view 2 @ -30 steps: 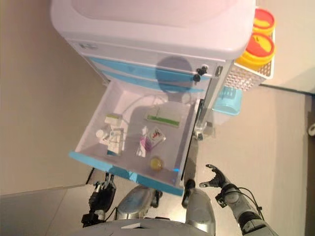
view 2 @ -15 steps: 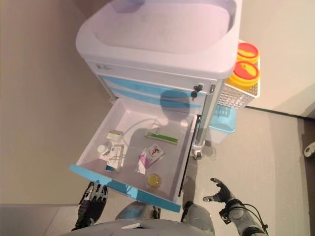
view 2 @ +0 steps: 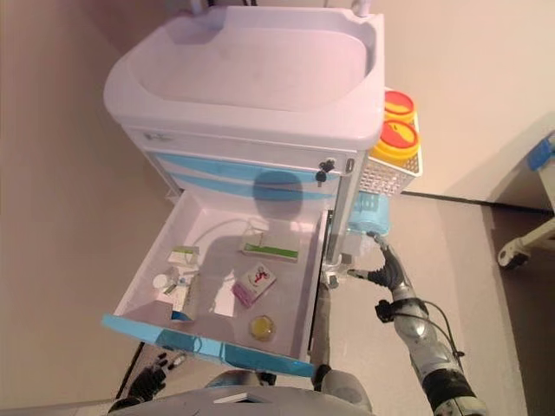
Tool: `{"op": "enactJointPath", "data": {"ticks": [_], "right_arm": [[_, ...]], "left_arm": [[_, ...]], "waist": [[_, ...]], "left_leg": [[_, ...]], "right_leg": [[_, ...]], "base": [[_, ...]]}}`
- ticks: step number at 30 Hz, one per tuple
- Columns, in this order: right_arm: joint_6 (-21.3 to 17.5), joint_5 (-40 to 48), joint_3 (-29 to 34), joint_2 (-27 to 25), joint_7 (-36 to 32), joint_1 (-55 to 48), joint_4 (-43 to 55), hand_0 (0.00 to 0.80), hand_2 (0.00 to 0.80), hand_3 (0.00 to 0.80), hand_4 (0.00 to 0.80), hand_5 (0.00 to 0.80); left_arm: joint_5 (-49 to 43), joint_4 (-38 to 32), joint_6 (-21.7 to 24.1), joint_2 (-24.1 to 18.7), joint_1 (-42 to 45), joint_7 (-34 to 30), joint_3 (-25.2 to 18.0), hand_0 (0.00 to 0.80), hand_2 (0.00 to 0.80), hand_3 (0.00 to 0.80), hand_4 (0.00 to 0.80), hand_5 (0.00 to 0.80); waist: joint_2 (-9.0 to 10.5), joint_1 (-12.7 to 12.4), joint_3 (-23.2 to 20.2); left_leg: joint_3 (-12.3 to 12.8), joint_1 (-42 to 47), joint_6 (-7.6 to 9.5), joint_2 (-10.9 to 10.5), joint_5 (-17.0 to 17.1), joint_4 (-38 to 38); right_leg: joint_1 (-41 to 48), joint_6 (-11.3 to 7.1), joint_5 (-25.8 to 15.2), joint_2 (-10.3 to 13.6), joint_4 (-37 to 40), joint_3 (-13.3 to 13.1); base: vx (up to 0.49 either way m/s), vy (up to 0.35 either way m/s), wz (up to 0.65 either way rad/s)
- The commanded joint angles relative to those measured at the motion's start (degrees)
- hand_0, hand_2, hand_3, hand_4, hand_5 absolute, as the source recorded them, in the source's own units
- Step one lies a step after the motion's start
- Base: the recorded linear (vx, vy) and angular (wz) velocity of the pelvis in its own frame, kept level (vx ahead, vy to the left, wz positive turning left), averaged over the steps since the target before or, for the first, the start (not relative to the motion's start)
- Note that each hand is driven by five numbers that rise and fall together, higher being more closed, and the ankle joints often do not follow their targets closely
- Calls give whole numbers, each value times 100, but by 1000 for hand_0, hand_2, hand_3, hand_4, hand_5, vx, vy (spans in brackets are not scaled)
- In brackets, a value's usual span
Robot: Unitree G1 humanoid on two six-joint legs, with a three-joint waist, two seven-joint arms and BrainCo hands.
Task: Open the drawer and pick up the medicine
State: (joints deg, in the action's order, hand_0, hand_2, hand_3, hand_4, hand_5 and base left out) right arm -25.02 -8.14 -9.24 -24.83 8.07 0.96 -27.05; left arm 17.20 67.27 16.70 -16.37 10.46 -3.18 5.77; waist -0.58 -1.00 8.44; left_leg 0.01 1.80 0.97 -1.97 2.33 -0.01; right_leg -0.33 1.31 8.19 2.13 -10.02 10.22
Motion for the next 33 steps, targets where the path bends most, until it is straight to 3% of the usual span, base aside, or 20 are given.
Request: {"op": "enactJointPath", "data": {"ticks": [1,4,7,14,22,33], "right_arm": [[-709,-258,-271,-265,-264,555,819,0,0,0,0,0],[-913,-504,-621,-486,-450,836,1181,0,0,0,0,0],[-1084,-1307,-1051,-743,-482,1238,1470,0,0,0,0,0],[-964,-2096,-2188,-996,-788,2374,1378,0,0,0,0,0],[-856,-3155,-3340,-604,-783,2863,62,0,0,0,0,0],[-620,-4035,-3802,-27,-732,2598,-1461,0,0,0,0,0]], "left_arm": [[-109,468,-59,109,-213,-50,-208,0,0,0,0,0],[-118,600,-168,184,-238,-47,-219,0,0,0,0,0],[-155,601,-227,209,-260,-73,-162,0,0,0,0,0],[-188,460,-314,140,-445,-178,45,0,0,0,0,0],[-384,372,-692,-29,-843,-314,206,0,0,0,0,0],[-665,433,-791,-51,-1000,-363,367,0,0,0,0,0]], "waist": [[90,-1,-11],[146,-106,-57],[183,-228,-68],[225,-565,-86],[255,-907,-172],[311,-1155,-181]], "left_leg": [[118,148,106,-201,-418,-17],[104,147,63,-170,-371,-115],[53,125,27,-157,-317,-183],[-148,81,6,-188,-263,-230],[-430,42,-6,-245,-225,-255],[-627,-16,-1,-275,-143,-305]], "right_leg": [[294,-250,-462,16,476,-130],[305,-262,-464,21,520,-65],[306,-274,-474,36,552,19],[380,-274,-472,98,628,257],[492,-302,-466,170,694,579],[531,-340,-508,188,752,797]], "base": [[-31,-54,-6],[-43,-64,0],[-59,-49,3],[-38,-35,16],[-3,-29,19],[9,-20,10]]}}
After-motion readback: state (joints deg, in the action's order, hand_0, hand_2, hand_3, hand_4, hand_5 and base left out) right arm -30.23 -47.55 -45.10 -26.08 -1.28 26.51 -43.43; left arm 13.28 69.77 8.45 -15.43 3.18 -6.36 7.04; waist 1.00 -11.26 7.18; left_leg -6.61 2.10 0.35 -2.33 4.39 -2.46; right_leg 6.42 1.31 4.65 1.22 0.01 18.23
